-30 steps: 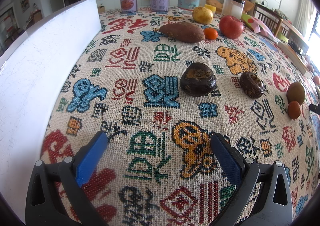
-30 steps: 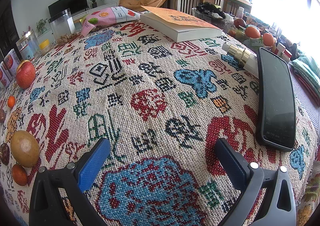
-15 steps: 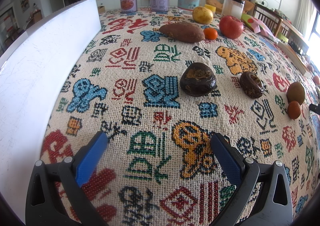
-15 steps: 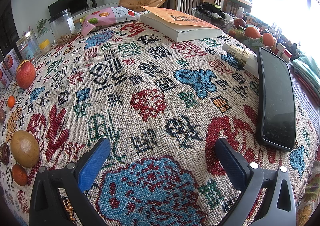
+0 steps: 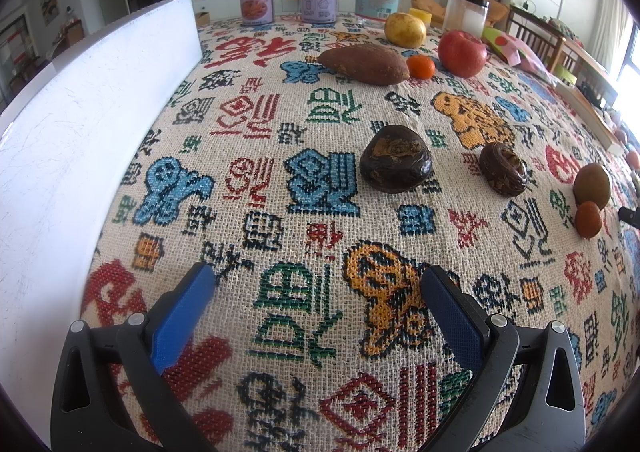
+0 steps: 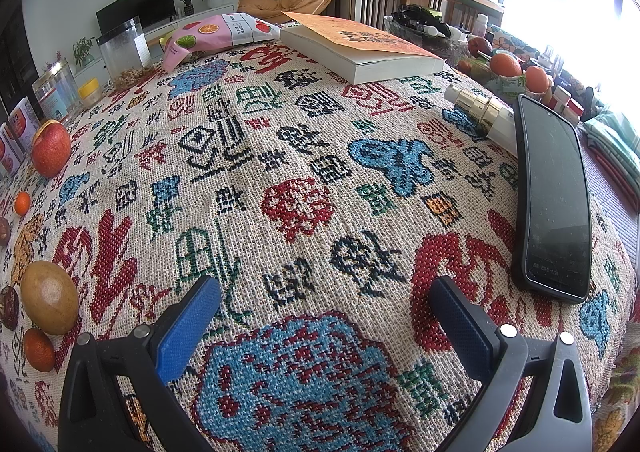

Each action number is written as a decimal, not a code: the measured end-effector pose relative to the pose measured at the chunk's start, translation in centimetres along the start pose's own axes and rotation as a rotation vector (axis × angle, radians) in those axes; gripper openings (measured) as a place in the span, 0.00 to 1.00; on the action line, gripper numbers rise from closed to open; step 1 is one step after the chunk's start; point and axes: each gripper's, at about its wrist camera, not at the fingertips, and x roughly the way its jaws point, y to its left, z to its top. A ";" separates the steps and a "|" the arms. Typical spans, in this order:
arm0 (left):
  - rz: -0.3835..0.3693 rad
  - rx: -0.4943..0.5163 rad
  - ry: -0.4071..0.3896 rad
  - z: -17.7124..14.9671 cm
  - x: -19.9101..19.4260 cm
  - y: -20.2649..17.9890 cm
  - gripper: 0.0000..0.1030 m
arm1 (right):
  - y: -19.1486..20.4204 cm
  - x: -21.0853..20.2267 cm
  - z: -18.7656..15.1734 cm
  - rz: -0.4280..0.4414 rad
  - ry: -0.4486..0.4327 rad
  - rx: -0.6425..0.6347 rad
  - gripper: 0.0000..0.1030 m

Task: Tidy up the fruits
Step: 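Move the left gripper to the dark brown passion fruit and close on it, then lift the passion fruit with the left gripper while the right gripper grasps the round brown pear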

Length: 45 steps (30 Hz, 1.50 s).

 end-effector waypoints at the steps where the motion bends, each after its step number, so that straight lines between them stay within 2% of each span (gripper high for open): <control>1: -0.010 0.007 0.000 -0.1 -0.1 0.1 0.99 | 0.0 0.0 0.0 0.000 0.000 0.000 1.00; 3: -0.052 0.004 0.014 -0.2 -0.5 0.6 0.99 | 0.0 0.0 0.0 0.001 0.000 0.001 1.00; 6: -0.159 -0.037 -0.005 0.6 -1.2 1.0 0.99 | -0.1 0.0 0.0 0.003 -0.001 0.001 1.00; 8: -0.168 -0.007 -0.005 2.2 -1.1 0.1 0.98 | 0.0 0.0 0.0 0.004 -0.001 0.001 1.00; 11: -0.155 0.107 0.011 4.4 0.1 -2.3 0.97 | -0.1 0.0 0.0 0.004 -0.001 0.002 1.00; 13: -0.105 0.166 0.013 5.1 1.2 -3.4 0.85 | -0.1 0.0 0.0 0.009 -0.002 0.004 1.00; 15: -0.102 0.169 0.047 5.3 2.4 -3.6 0.62 | -0.5 -0.4 -0.1 0.043 -0.015 0.017 1.00; 16: -0.120 0.159 0.052 5.2 2.7 -3.4 0.60 | -1.0 -0.9 -0.3 0.085 -0.035 0.039 0.99; 17: -0.122 0.160 0.025 5.0 2.5 -3.2 0.55 | -1.4 -1.5 -0.6 0.137 -0.063 0.058 0.97; 18: -0.121 0.167 0.014 4.9 2.4 -3.2 0.39 | -1.5 -2.5 -0.9 0.212 -0.094 0.067 0.90; 21: -0.142 0.127 -0.003 4.5 1.7 -2.6 0.38 | 0.8 -5.0 -1.0 0.509 -0.079 0.005 0.78; 22: -0.152 0.105 -0.003 4.4 1.4 -2.4 0.38 | 2.4 -5.6 -1.1 0.582 -0.064 -0.033 0.74; 23: -0.158 0.087 -0.002 4.1 1.0 -2.1 0.38 | 4.0 -5.9 -1.0 0.618 -0.038 -0.067 0.72; 24: -0.166 0.073 0.000 4.0 0.5 -1.9 0.38 | 5.9 -5.8 -1.0 0.633 -0.002 -0.097 0.64; 27: -0.181 0.038 0.008 3.5 -1.0 -1.0 0.38 | 10.4 -4.5 -0.9 0.593 0.080 -0.178 0.53; 29: -0.190 0.014 0.020 3.2 -1.8 -0.3 0.38 | 12.4 -3.4 -1.1 0.565 0.131 -0.206 0.53; 30: -0.196 0.002 0.025 3.0 -2.1 0.0 0.38 | 13.2 -3.0 -1.4 0.565 0.156 -0.224 0.49; 34: -0.228 -0.049 0.034 2.6 -3.9 1.2 0.38 | 14.3 -2.8 -1.3 0.510 0.159 -0.235 0.45; 36: -0.266 -0.074 0.026 2.5 -5.8 1.8 0.38 | 14.0 -3.7 -1.0 0.502 0.141 -0.215 0.45; 40: -0.345 -0.109 -0.008 2.6 -11.2 3.5 0.38 | 12.8 -8.7 -0.2 0.543 0.057 -0.223 0.45; 43: -0.397 -0.150 -0.032 2.8 -15.9 5.7 0.38 | 13.7 -13.4 0.4 0.605 -0.001 -0.259 0.45; 45: -0.396 -0.173 -0.067 3.0 -19.0 7.6 0.38 | 15.3 -16.8 0.4 0.672 -0.032 -0.295 0.45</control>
